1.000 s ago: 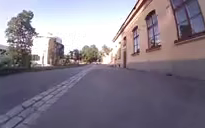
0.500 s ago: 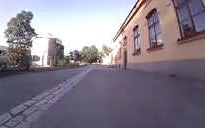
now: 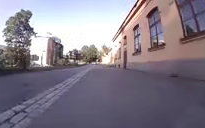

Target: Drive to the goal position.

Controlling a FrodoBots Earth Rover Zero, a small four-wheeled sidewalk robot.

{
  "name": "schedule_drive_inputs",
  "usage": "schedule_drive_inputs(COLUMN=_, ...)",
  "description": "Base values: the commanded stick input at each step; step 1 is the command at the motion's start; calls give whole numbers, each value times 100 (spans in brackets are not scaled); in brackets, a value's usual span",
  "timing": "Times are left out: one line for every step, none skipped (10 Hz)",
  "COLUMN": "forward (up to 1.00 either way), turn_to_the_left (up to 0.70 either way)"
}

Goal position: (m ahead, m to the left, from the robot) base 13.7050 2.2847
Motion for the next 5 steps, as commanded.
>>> schedule_drive_inputs(forward=50, turn_to_the_left=0)
schedule_drive_inputs(forward=50, turn_to_the_left=0)
schedule_drive_inputs(forward=50, turn_to_the_left=0)
schedule_drive_inputs(forward=50, turn_to_the_left=0)
schedule_drive_inputs(forward=50, turn_to_the_left=0)
